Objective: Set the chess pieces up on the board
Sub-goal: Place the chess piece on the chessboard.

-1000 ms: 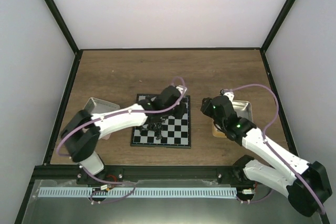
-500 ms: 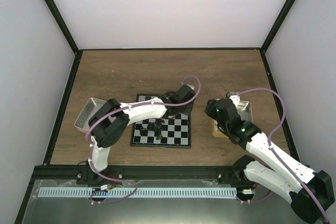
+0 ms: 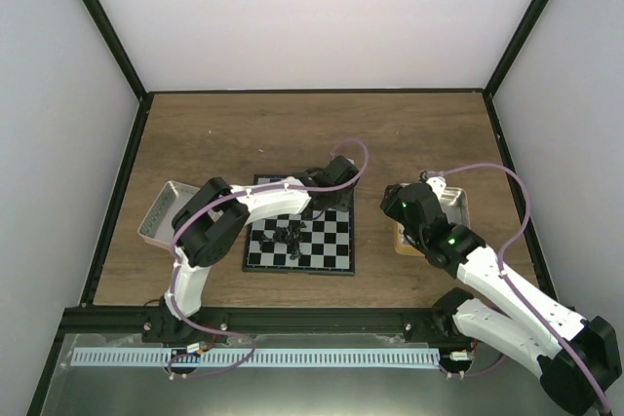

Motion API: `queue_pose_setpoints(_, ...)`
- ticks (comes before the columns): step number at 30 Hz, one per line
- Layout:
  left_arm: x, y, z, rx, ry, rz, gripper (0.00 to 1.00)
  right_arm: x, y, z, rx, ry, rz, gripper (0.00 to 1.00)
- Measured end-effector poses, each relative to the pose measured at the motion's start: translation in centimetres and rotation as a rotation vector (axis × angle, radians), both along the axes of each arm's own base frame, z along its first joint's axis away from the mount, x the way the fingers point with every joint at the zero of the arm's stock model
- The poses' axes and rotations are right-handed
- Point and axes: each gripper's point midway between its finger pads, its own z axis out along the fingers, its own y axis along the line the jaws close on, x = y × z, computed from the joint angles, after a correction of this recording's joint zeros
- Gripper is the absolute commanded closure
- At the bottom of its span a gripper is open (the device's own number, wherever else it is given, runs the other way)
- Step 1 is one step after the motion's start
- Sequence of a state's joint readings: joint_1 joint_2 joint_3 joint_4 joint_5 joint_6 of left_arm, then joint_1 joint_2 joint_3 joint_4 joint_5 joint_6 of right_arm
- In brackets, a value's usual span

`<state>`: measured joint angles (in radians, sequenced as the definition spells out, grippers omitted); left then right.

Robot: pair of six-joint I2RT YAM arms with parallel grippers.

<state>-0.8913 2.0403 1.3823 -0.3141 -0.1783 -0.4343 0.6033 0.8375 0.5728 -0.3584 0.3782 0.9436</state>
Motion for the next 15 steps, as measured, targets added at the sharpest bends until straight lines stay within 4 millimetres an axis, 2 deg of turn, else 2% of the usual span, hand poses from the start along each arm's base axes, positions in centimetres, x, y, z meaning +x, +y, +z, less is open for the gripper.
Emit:
queue_pose_setpoints(8,0.11,-0.25,0.06,-0.01,0.0,-0.013,0.94,0.0,0.0,0.0,0.0,0.0,0.0,0.39)
queue_pose_setpoints(15,-0.28,-0.65,0.0,-0.02,0.016,-0.043,0.8,-0.01,0.01,-0.01,0.0,0.001,0.001,0.39)
